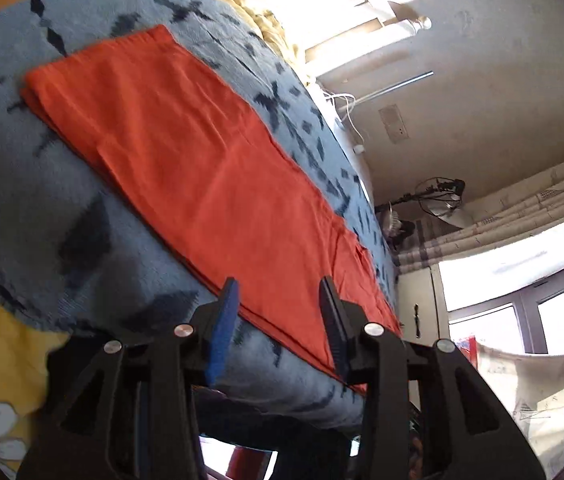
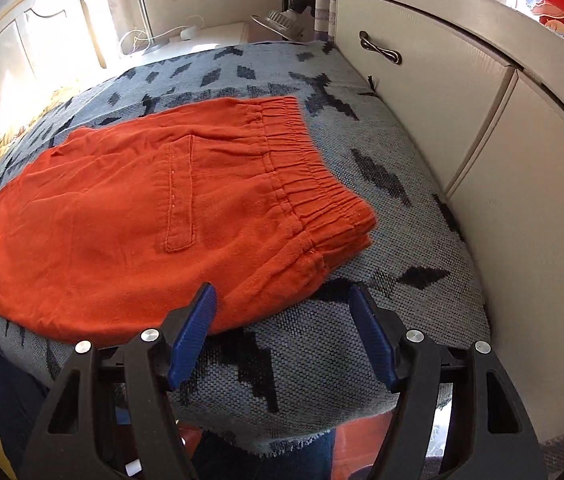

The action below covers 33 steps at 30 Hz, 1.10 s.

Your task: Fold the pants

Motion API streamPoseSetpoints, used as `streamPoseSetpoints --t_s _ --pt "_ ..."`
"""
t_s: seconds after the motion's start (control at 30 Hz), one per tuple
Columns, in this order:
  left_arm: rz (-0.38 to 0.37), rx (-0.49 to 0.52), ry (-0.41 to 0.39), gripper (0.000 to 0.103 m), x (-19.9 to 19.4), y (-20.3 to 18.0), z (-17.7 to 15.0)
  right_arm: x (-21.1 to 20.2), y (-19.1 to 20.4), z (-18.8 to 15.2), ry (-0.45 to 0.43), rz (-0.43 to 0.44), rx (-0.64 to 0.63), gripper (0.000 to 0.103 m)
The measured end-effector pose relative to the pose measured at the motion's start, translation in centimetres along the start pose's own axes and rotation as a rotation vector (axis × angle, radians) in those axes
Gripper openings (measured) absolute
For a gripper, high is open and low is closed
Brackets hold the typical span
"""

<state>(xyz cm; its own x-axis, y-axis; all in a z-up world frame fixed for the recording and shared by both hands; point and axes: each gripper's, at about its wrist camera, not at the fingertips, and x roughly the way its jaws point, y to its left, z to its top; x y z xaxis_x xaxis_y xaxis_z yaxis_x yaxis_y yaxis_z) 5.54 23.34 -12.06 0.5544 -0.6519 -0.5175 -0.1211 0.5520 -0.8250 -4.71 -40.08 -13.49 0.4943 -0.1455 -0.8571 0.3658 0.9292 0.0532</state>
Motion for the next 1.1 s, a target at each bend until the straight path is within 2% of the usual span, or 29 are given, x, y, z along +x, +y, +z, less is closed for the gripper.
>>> streamPoseSetpoints --t_s 0.03,0.07,0.2,0.23,0.3,0.33,0.37,0.53,0.8,0.83,1.1 --pt "-0.037 -0.042 0.033 0.035 1.4 -0.2 -1.0 0.6 -0.5 0.1 0.011 0.017 0.025 0.040" --pt "-0.056 -0.072 0.057 0.034 2.6 -0.4 -1.7 0.9 -0.8 0.3 0.011 0.039 0.043 0.036" --pt "-0.054 -0.150 0.112 0.034 6.0 -0.5 -3.4 0.7 -0.1 0.6 0.001 0.011 0.009 0.035" --pt "-0.057 -0.168 0.116 0.034 6.4 -0.4 -3.5 0.6 -0.1 0.5 0.008 0.012 0.008 0.036" --pt "-0.046 -0.183 0.125 0.034 7.3 -0.3 -3.7 0.1 -0.5 0.4 0.001 0.005 0.024 0.047" --pt "-0.035 -0.189 0.130 0.034 7.7 -0.3 -3.8 -0.3 -0.7 0.4 -0.012 0.000 0.034 0.060" --pt "-0.013 -0.198 0.135 0.034 7.9 -0.3 -3.9 -0.8 -1.0 0.3 -0.025 0.006 0.040 0.064" --pt "-0.011 -0.219 0.132 0.033 8.9 -0.1 -3.9 -2.1 -1.5 0.2 -0.047 0.002 0.031 0.064" --pt "0.055 -0.229 0.117 0.015 9.2 0.2 -3.7 -2.6 -1.0 0.0 -0.060 0.013 0.017 0.064" --pt "0.069 -0.229 0.112 0.004 9.3 0.2 -3.7 -2.6 -1.0 0.0 -0.059 0.018 0.020 0.064" --pt "0.074 -0.200 0.077 0.002 7.8 -0.2 -4.3 -2.9 -1.6 -0.3 -0.061 0.003 0.039 0.064"
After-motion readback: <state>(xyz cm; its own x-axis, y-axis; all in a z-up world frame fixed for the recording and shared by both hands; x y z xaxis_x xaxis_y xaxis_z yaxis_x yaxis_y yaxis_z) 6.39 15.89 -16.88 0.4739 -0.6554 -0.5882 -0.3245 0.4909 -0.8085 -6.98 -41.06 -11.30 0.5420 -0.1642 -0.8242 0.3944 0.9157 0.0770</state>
